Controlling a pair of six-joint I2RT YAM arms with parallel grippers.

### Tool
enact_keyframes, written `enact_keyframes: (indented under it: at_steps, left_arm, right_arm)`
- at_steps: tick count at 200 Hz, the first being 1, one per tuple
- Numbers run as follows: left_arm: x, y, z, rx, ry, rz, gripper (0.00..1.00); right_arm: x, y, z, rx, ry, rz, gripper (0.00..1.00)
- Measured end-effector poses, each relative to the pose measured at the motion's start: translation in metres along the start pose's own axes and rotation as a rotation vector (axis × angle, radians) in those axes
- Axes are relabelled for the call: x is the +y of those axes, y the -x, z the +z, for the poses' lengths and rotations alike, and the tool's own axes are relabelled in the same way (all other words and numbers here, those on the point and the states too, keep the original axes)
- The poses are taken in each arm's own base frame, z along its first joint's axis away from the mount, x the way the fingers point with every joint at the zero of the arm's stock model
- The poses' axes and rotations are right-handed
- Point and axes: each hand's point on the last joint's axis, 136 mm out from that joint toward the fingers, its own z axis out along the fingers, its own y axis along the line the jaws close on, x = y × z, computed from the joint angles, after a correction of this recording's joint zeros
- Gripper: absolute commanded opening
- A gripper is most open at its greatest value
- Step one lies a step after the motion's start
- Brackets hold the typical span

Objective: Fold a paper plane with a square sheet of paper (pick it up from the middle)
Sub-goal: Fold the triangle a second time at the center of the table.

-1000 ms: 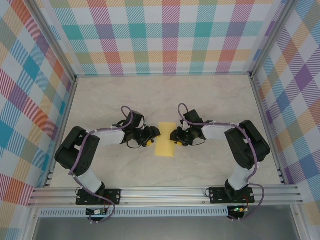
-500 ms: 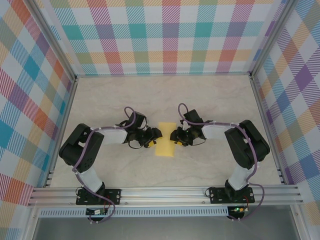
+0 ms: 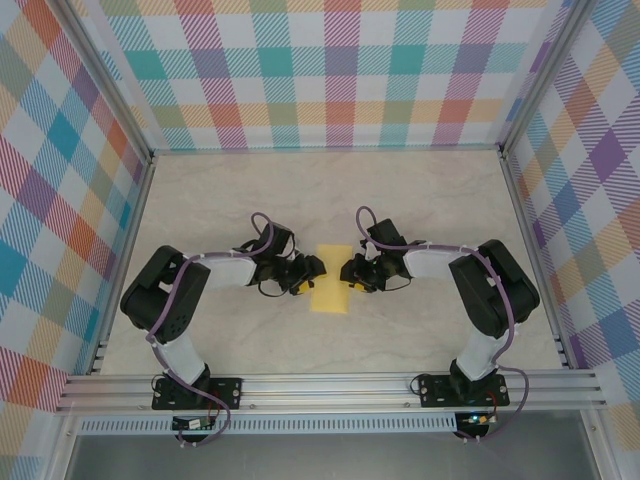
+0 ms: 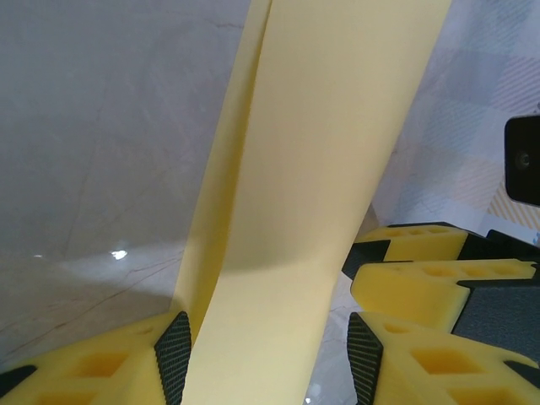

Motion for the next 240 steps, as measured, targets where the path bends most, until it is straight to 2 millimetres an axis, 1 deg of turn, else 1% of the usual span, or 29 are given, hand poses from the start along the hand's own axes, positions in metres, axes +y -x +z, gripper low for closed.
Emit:
enact_keyframes:
  at_steps: [27,68,94,118,129,161,180,204,212,226,240]
  left_arm:
    - [-0.005,-0.004,0.002,0.012,-0.018,0.019,0.54]
    - [-0.009,-0.003,0.002,0.010,-0.031,0.031,0.54]
    - [-0.012,-0.001,0.002,0.001,-0.043,0.041,0.48]
    - [-0.012,0.000,0.001,-0.001,-0.043,0.040,0.36]
    - [-0.013,0.001,0.001,-0.003,-0.044,0.041,0.33]
    - [-0.019,0.005,0.000,-0.014,-0.043,0.056,0.26]
    - [-0.021,0.007,-0.001,-0.019,-0.036,0.067,0.27]
    - [-0.021,0.007,-0.001,-0.014,-0.034,0.072,0.28]
    - [-0.022,0.006,-0.001,-0.008,-0.034,0.072,0.30]
    - [-0.023,0.004,-0.002,0.000,-0.043,0.077,0.37]
    - [-0.025,0.003,-0.002,0.009,-0.049,0.081,0.39]
  right_arm:
    - [0.000,0.000,0.000,0.000,0.000,0.000,0.37]
    - [0.000,0.000,0.000,0.001,0.001,0.000,0.38]
    - [0.001,0.000,0.000,0.003,0.006,0.000,0.39]
    - [0.003,0.000,-0.002,0.000,0.010,-0.004,0.41]
    - [0.004,0.000,-0.003,-0.002,0.010,-0.006,0.42]
    - [-0.001,-0.002,-0.017,-0.027,-0.043,-0.014,0.46]
    - [0.002,-0.001,-0.030,-0.065,-0.058,-0.039,0.55]
    - [0.006,-0.003,-0.044,-0.104,-0.049,-0.076,0.57]
    - [0.006,-0.005,-0.047,-0.109,-0.046,-0.081,0.58]
    - [0.003,-0.009,-0.049,-0.110,-0.046,-0.089,0.63]
    - [-0.002,-0.016,-0.050,-0.108,-0.044,-0.096,0.66]
